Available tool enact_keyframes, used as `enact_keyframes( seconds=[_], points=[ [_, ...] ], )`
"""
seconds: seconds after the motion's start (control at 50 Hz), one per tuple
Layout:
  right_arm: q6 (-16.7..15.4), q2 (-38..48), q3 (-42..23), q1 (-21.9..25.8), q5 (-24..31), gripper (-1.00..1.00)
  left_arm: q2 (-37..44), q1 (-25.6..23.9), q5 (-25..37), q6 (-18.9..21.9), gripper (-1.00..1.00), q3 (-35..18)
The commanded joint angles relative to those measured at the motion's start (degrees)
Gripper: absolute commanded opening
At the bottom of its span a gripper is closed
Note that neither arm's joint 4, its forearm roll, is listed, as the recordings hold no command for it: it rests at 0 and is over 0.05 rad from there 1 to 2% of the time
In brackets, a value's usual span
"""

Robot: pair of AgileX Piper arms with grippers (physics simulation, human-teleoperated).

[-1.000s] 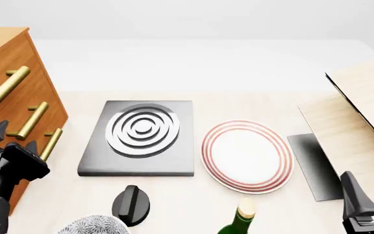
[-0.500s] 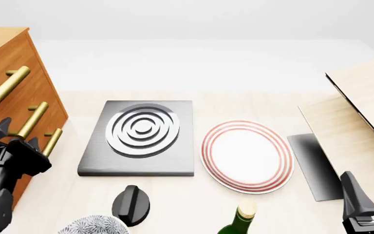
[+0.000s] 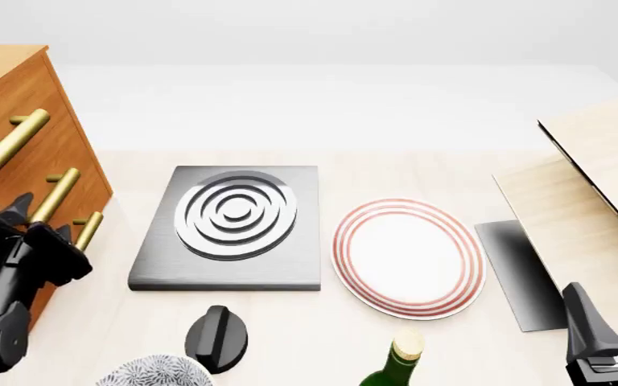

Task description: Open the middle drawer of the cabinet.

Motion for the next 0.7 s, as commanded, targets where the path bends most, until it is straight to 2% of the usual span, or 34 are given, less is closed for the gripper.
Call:
enact_keyframes(
  seconds=[0.02, 0.38, 0.52, 0.7],
  points=[
    [0.0, 0.0, 0.0, 0.0, 0.1, 1.0, 0.8, 2.0, -0.3, 0.1, -1.0, -1.5],
    [0.0, -0.1, 0.0, 0.0, 0.0, 1.0, 2.2, 1.4, -0.3, 1.8, -1.0, -1.5],
    [0.0, -0.1, 0.0, 0.0, 0.1, 1.0, -1.3, 0.6, -0.3, 3.9, -1.0, 0.1],
    [0.0, -0.1, 0.0, 0.0, 0.1, 1.0, -3.6, -0.5, -0.3, 4.2, -1.0, 2.0]
  ],
)
